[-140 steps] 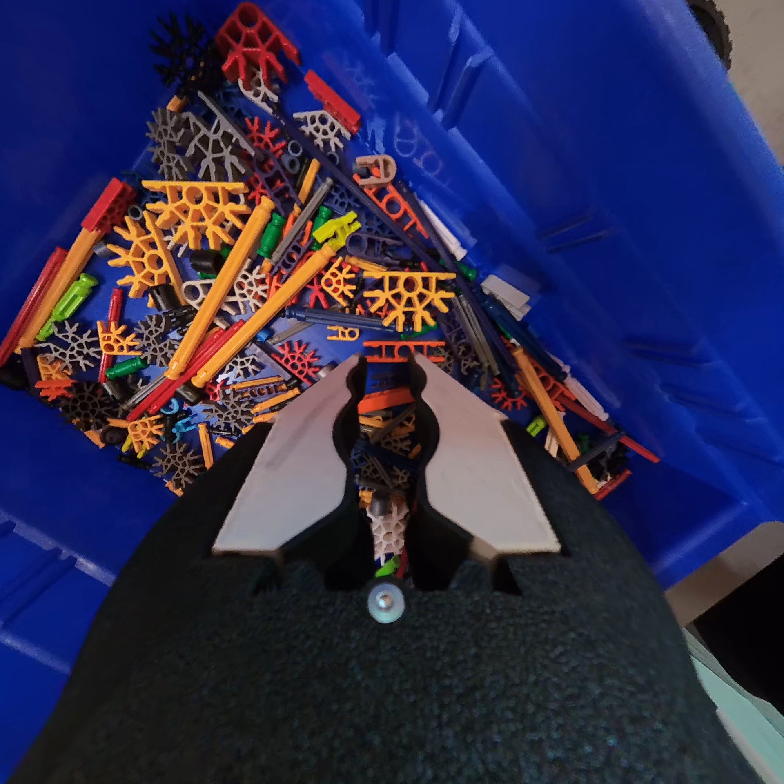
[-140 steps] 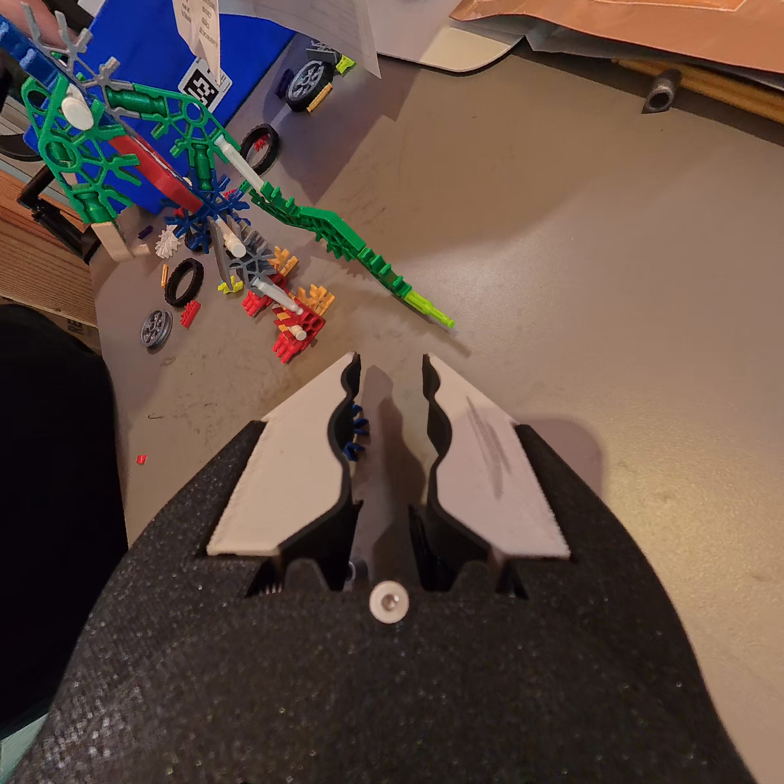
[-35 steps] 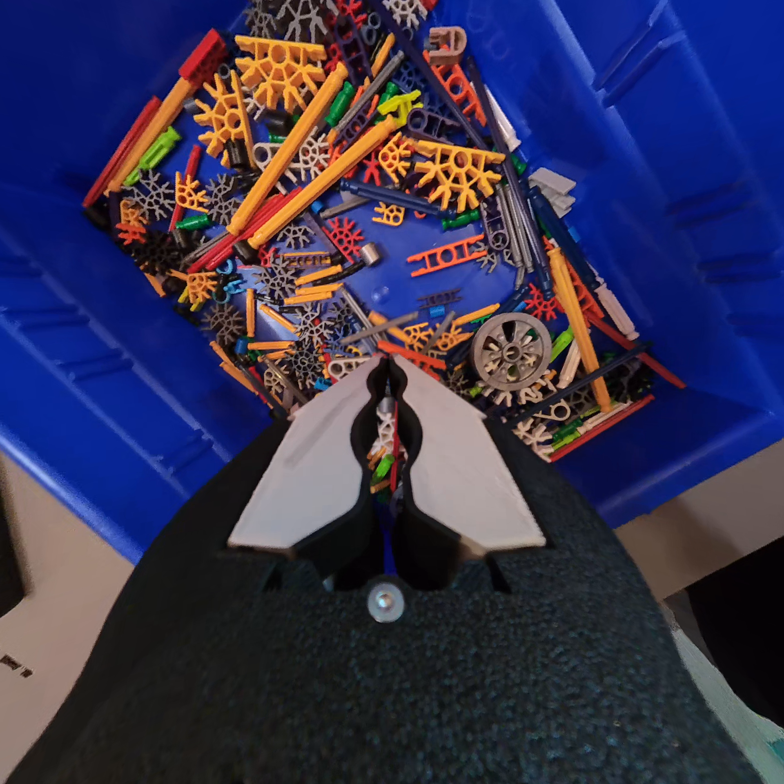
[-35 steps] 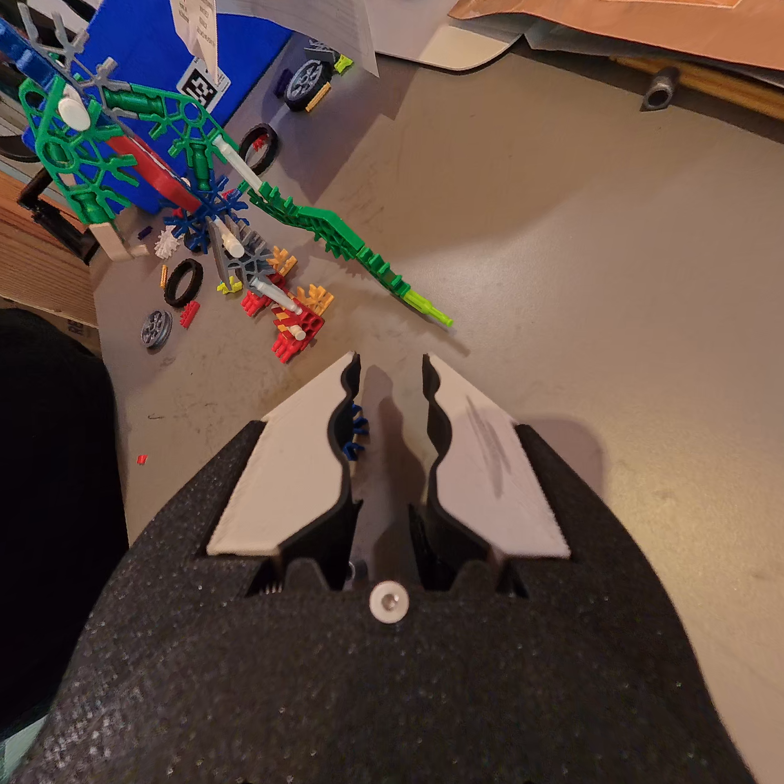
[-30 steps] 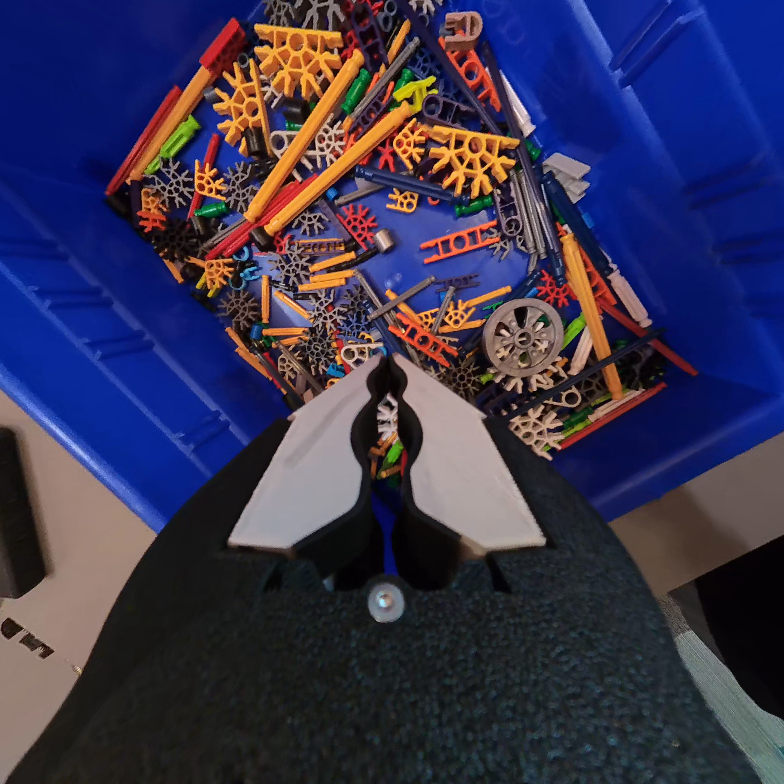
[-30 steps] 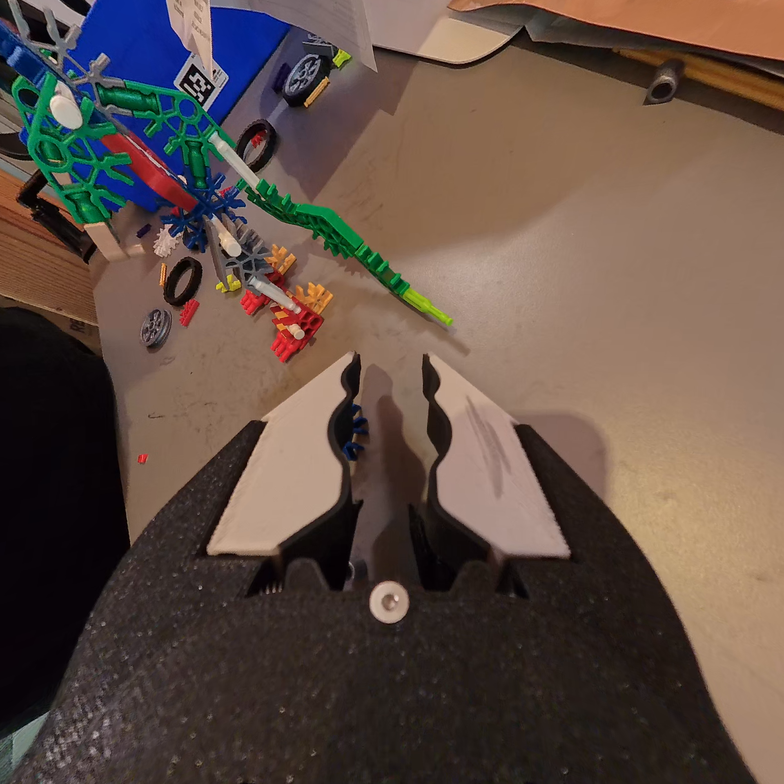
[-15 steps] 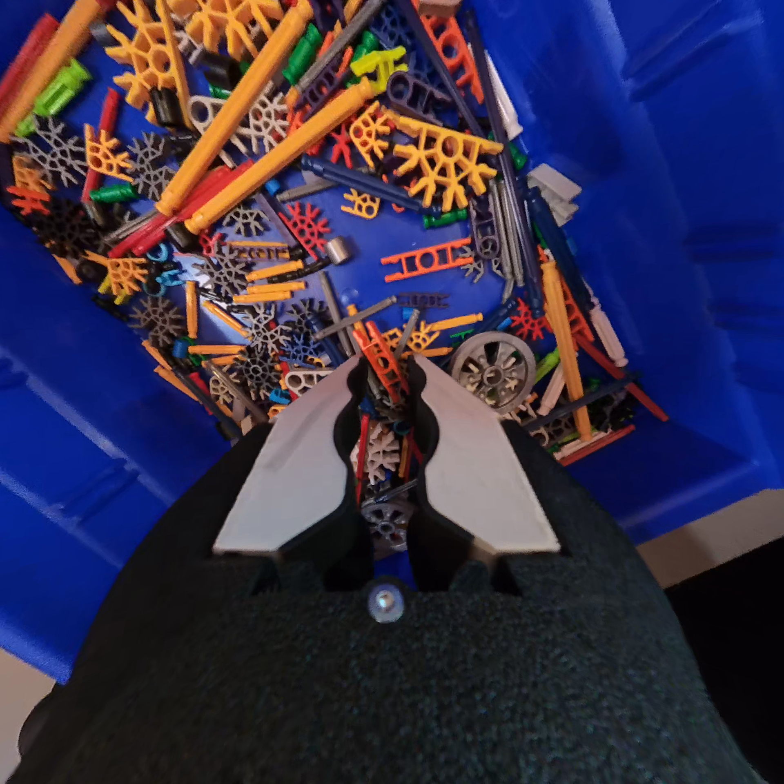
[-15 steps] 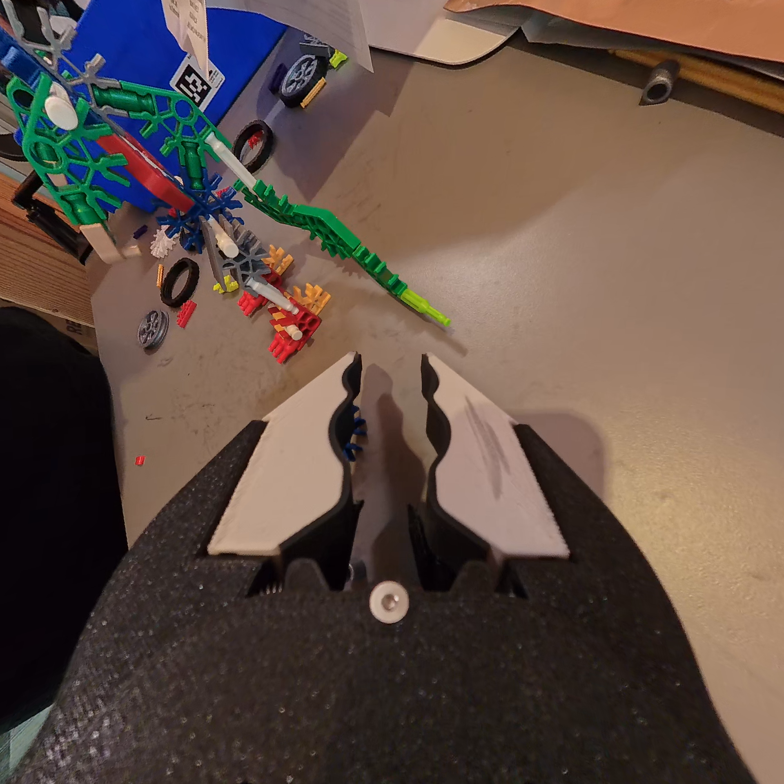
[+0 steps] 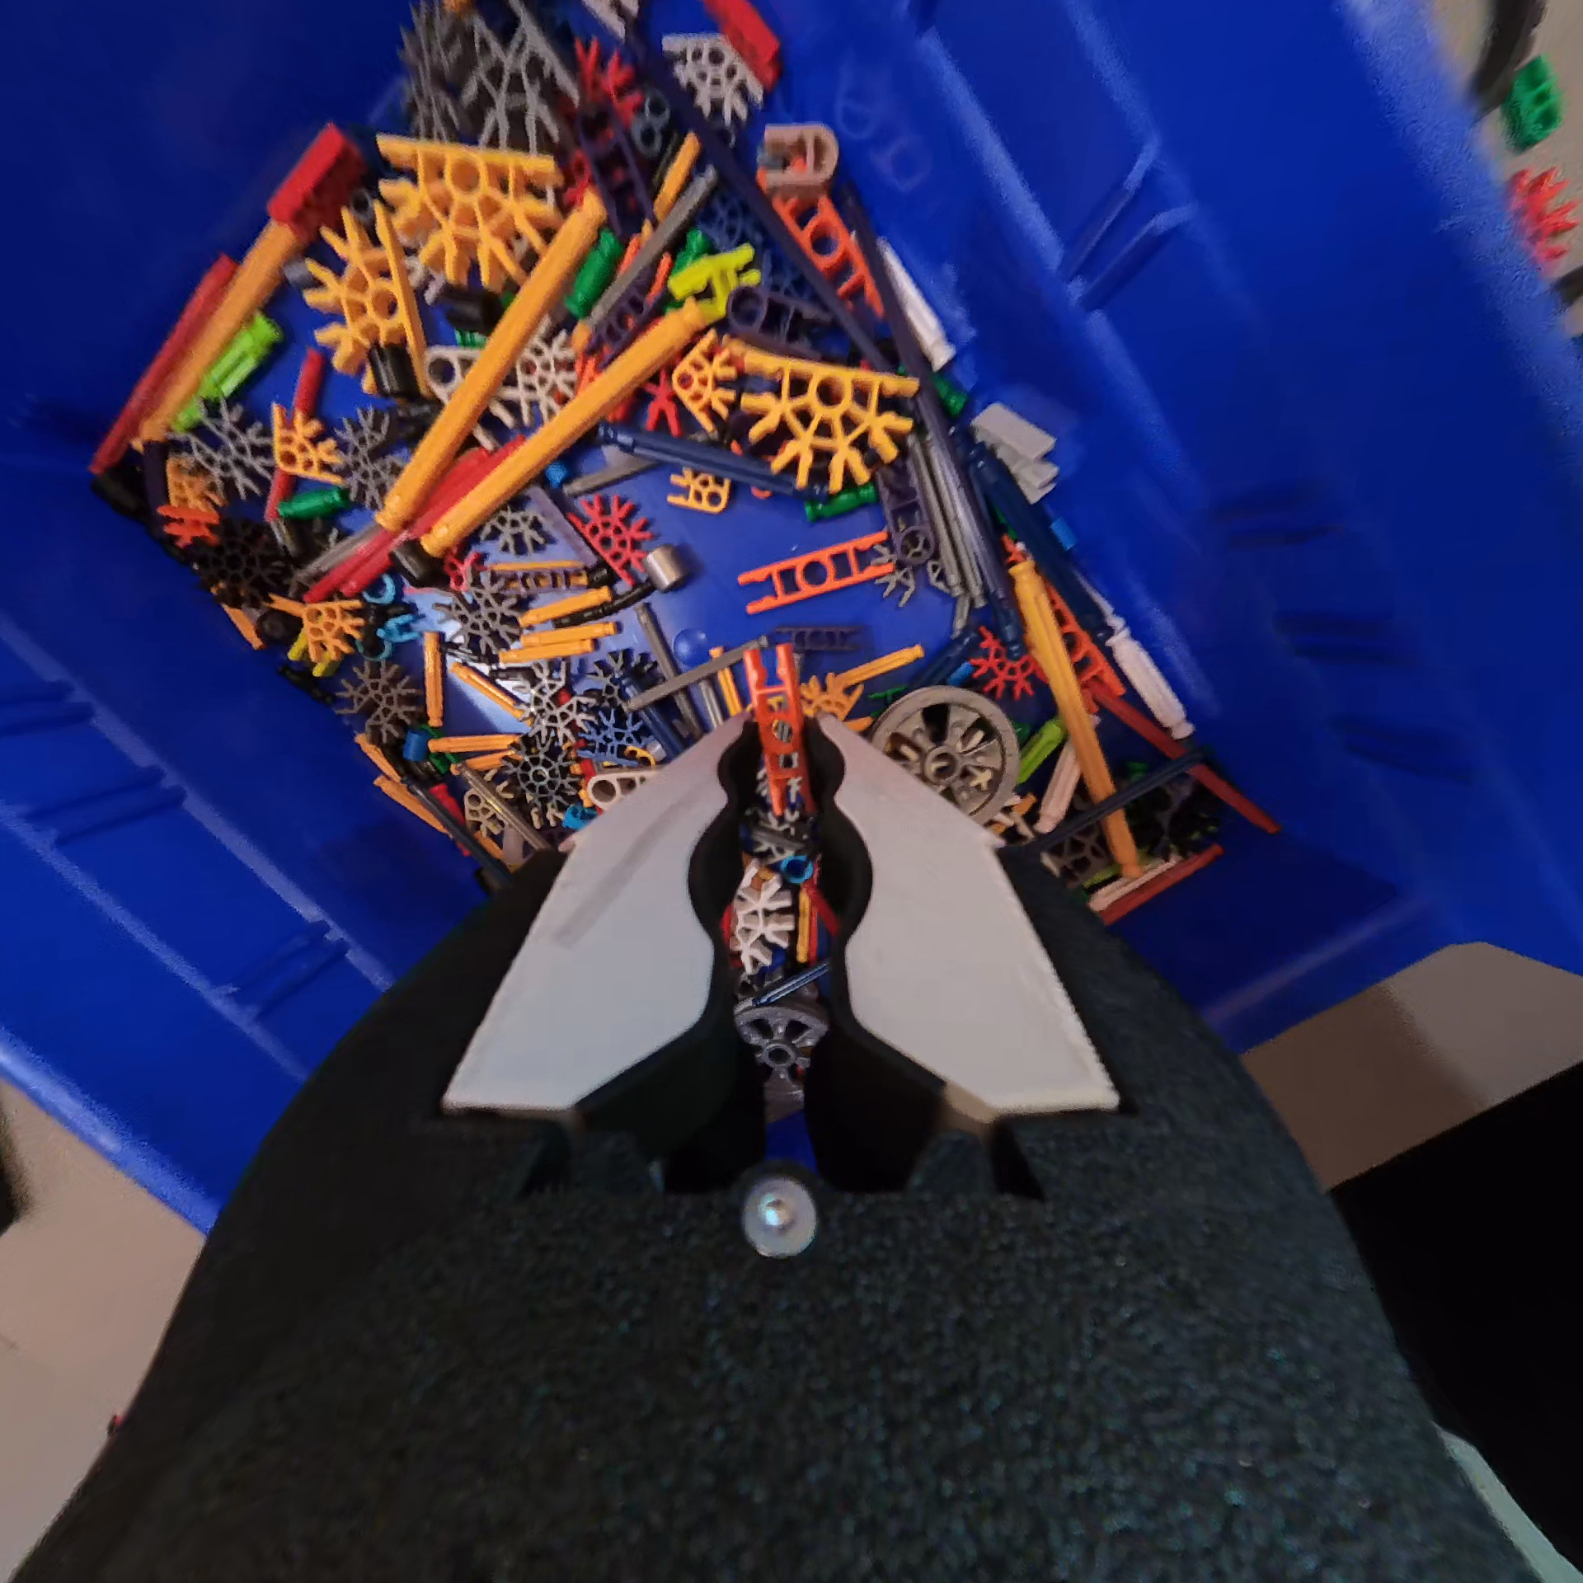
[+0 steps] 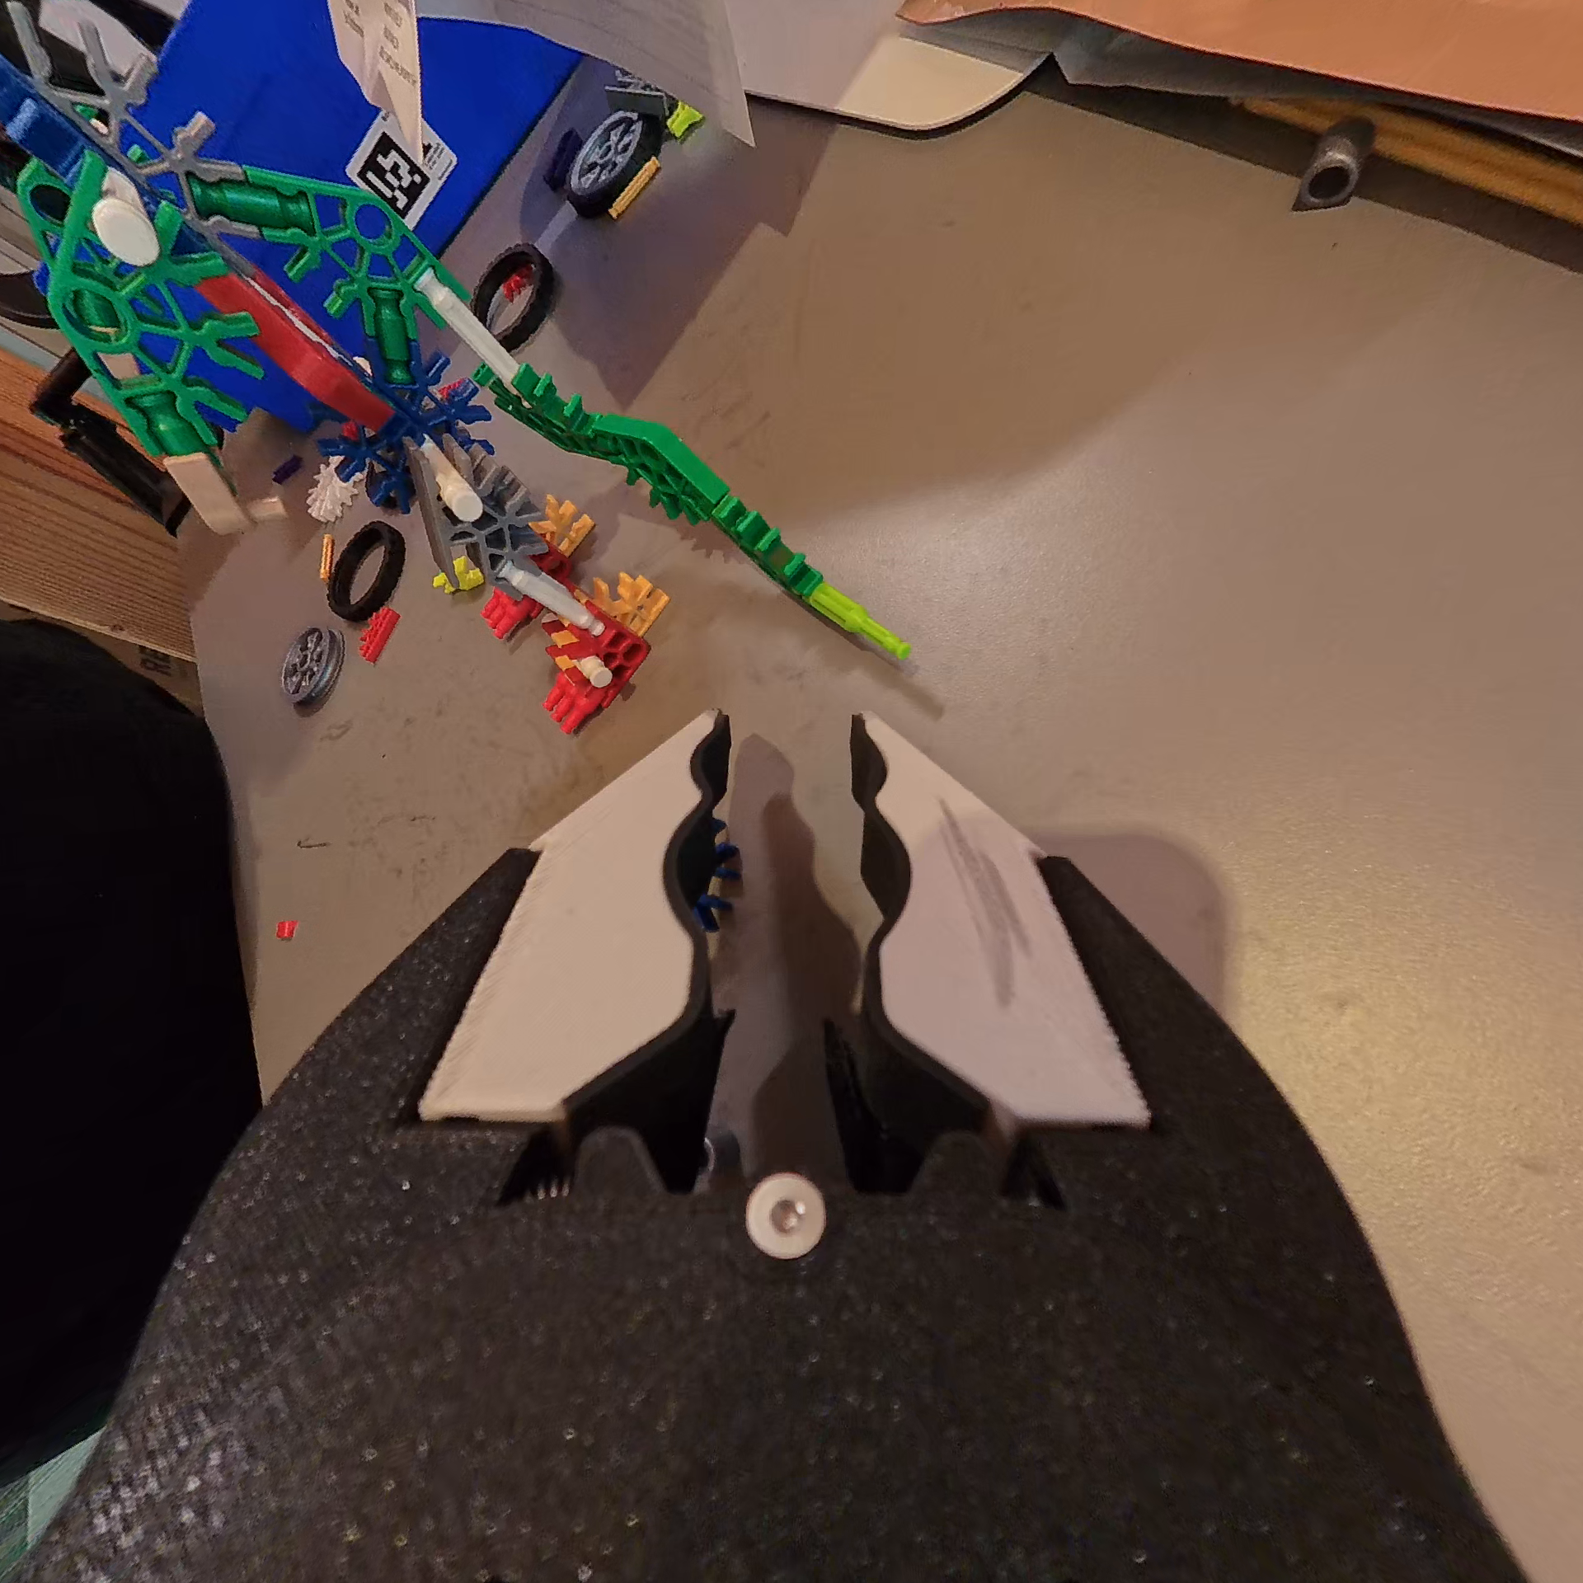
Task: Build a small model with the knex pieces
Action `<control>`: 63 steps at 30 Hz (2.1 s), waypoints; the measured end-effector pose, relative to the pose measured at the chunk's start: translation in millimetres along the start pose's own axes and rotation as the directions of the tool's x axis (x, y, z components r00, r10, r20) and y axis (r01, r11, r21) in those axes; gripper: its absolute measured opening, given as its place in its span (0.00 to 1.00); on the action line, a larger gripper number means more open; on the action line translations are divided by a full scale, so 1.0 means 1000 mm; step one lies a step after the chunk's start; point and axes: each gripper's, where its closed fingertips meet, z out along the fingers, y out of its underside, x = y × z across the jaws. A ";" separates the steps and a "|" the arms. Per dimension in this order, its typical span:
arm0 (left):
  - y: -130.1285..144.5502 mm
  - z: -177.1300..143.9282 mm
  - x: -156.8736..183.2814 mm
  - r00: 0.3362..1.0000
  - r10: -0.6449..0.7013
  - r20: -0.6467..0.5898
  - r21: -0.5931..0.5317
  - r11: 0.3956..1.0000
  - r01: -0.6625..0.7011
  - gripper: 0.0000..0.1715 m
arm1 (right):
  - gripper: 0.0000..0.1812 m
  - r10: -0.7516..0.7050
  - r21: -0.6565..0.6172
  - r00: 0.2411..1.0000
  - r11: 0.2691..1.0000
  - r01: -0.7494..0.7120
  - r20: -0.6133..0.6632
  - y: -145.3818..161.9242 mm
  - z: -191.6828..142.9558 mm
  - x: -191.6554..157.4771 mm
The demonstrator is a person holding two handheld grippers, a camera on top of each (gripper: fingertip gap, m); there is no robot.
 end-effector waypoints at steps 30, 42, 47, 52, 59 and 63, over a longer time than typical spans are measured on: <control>0.004 0.002 0.026 0.991 0.115 -0.067 0.044 0.993 -0.112 0.05 | 0.20 0.093 0.337 0.957 0.942 0.006 -0.276 -0.014 -0.041 -0.009; -0.007 0.003 0.032 0.957 0.266 -0.114 0.143 0.958 -0.249 0.06 | 0.22 0.294 0.598 0.842 0.800 0.042 -0.453 0.010 -0.054 -0.067; -0.011 -0.001 0.034 0.949 0.293 -0.115 0.179 0.946 -0.270 0.08 | 0.22 0.309 0.642 0.860 0.766 0.028 -0.407 0.008 -0.058 -0.069; -0.023 -0.005 0.023 0.956 0.276 -0.103 0.203 0.946 -0.251 0.09 | 0.21 0.312 0.664 0.848 0.745 0.063 -0.430 0.000 -0.065 -0.060; -0.052 -0.005 -0.011 0.976 0.214 -0.050 0.250 0.948 -0.195 0.12 | 0.21 0.326 0.673 0.850 0.738 0.046 -0.415 -0.017 -0.077 -0.021; -0.061 0.002 -0.026 0.981 0.186 -0.045 0.265 0.950 -0.168 0.13 | 0.21 0.307 0.638 0.863 0.770 0.023 -0.402 -0.023 -0.074 -0.006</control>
